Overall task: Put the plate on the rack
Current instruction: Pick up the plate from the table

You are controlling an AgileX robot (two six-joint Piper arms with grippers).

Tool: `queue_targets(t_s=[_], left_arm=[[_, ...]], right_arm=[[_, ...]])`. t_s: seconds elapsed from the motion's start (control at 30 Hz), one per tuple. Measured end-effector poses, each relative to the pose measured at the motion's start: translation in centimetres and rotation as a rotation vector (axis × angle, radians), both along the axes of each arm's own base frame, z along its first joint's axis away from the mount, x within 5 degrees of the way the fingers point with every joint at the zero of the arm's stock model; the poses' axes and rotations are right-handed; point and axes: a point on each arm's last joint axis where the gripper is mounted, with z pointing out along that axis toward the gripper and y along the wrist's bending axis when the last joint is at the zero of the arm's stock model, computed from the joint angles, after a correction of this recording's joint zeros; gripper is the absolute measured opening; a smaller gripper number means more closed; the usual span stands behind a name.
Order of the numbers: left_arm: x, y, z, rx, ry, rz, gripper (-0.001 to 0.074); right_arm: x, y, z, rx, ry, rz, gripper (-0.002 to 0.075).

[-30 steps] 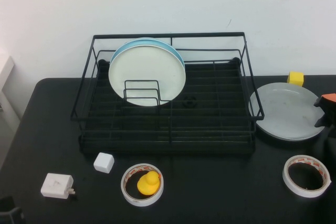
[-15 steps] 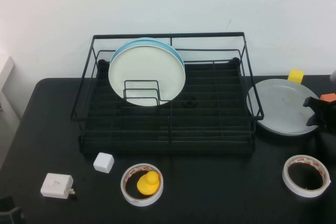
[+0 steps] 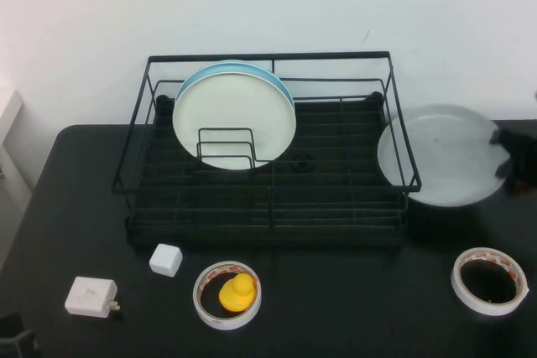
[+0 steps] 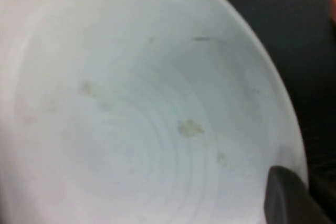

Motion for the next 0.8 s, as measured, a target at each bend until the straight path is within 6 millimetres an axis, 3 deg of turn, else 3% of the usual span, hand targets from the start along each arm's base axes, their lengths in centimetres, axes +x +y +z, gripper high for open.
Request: queue_targets(t_s=[0.3,0.6,0.7,0.8], left_arm=[[-0.2,-0.3,-0.1,-0.044,0.028,-0.002,-0.0001],[-0.2,-0.3,-0.1,-0.047,0.032,-0.003,-0.0001],[0.0,-0.5,0.2,-0.099,-0.002,0.008,-0.0001],[0.4,-1.1,1.0,-0.262,-0.067,0.042,-0.0001]], right_arm=[[-1.2,-0.9,8.4,-0.218,-0.17,0.147,0.0024],[-3.4,-2.2,9.6,-0.293,-0.043,0.265,0.0011],[-4.2,-2.4,11.7,-0.34,-0.075,0.273,0.0011],[-5.3,-2.3,15.5,-0.381,-0.173,0.253,0.0011]])
